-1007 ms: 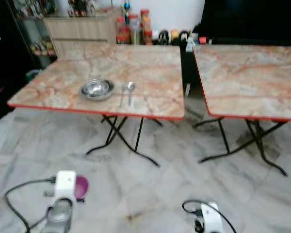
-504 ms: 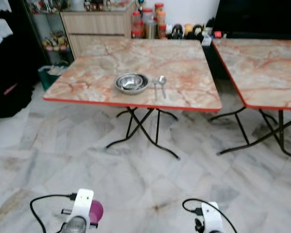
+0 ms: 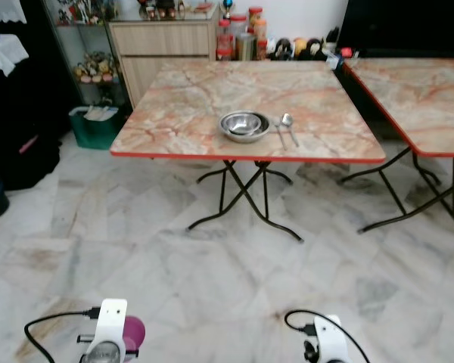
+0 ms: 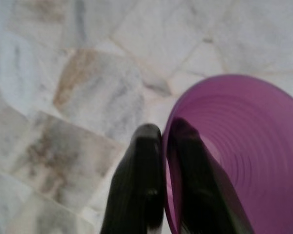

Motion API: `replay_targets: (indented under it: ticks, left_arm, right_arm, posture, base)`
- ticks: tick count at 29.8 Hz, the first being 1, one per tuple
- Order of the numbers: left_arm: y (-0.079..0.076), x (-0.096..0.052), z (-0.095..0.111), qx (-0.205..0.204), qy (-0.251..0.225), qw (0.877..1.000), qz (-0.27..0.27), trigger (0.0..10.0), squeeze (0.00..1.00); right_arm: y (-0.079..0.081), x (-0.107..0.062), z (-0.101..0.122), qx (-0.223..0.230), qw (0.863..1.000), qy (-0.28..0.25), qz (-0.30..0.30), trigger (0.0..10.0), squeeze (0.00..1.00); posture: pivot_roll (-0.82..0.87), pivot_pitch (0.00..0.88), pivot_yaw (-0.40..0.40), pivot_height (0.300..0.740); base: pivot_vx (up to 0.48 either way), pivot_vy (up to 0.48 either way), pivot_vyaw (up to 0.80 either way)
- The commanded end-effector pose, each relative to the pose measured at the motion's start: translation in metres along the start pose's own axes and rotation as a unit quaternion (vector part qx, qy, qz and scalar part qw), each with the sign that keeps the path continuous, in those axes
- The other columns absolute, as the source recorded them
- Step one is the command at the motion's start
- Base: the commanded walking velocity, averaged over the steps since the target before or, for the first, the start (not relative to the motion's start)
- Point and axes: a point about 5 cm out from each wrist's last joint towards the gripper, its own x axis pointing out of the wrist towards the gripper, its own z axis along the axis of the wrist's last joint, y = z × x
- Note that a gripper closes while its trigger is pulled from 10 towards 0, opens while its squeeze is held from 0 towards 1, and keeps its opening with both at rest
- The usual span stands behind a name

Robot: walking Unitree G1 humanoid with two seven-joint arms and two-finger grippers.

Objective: Setting the table

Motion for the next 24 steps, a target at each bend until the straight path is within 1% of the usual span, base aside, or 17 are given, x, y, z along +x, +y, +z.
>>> replay_targets:
  ticks: [1, 3, 5, 10, 13, 15, 19, 21, 24]
  left_arm:
    - [0.004, -0.002, -0.010, -0.014, 0.010, 1.000, 0.011, 10.0, 0.00]
    - [0.003, -0.003, -0.011, -0.019, 0.008, 1.000, 0.013, 10.0, 0.00]
    - [0.005, -0.003, -0.012, -0.034, 0.006, 0.999, 0.017, 10.0, 0.00]
    - [0.008, -0.001, -0.007, -0.042, 0.004, 0.999, 0.018, 10.0, 0.00]
    - [0.008, -0.001, -0.003, -0.076, -0.003, 0.997, 0.015, 10.0, 0.00]
    - [0.008, 0.000, -0.002, -0.078, -0.007, 0.997, 0.014, 10.0, 0.00]
    - [0.007, 0.000, -0.002, -0.075, -0.005, 0.997, 0.016, 10.0, 0.00]
    - [0.005, -0.001, -0.003, -0.067, -0.002, 0.998, 0.010, 10.0, 0.00]
    - [0.004, -0.001, -0.004, -0.068, 0.001, 0.998, 0.010, 10.0, 0.00]
  right_arm:
    - [0.003, 0.000, 0.002, 0.006, 1.000, -0.002, 0.002, 10.0, 0.00]
    - [0.003, 0.001, 0.002, 0.003, 1.000, -0.002, 0.002, 10.0, 0.00]
    - [0.004, 0.001, 0.002, 0.004, 1.000, -0.002, 0.003, 10.0, 0.00]
    - [0.004, 0.001, 0.003, 0.007, 1.000, -0.003, 0.003, 10.0, 0.00]
    - [0.003, 0.001, 0.003, 0.003, 1.000, -0.002, 0.003, 10.0, 0.00]
    - [0.003, 0.001, 0.003, 0.004, 1.000, -0.002, 0.003, 10.0, 0.00]
    - [0.003, 0.001, 0.003, 0.006, 1.000, -0.003, 0.003, 10.0, 0.00]
    - [0.003, 0.001, 0.003, 0.005, 1.000, -0.004, 0.004, 10.0, 0.00]
    - [0.003, 0.001, 0.003, 0.007, 1.000, -0.005, 0.003, 10.0, 0.00]
  posture:
    - [-0.01, 0.000, 0.028, 0.740]
    - [0.00, 0.000, 0.026, 0.740]
    - [0.00, 0.000, 0.029, 0.740]
    - [0.00, 0.000, 0.031, 0.740]
    - [-0.01, 0.000, 0.028, 0.740]
    - [-0.01, 0.000, 0.028, 0.740]
    - [-0.01, 0.000, 0.031, 0.740]
    - [-0.02, 0.000, 0.033, 0.740]
    - [-0.02, 0.000, 0.032, 0.740]
  base:
    - [0.000, 0.000, 0.00]
    - [0.000, 0.000, 0.00]
    - [0.000, 0.000, 0.00]
    - [0.000, 0.000, 0.00]
    - [0.000, 0.000, 0.00]
    - [0.000, 0.000, 0.00]
    - [0.282, 0.000, 0.00]
    - [0.287, 0.000, 0.00]
    - [0.284, 0.000, 0.00]
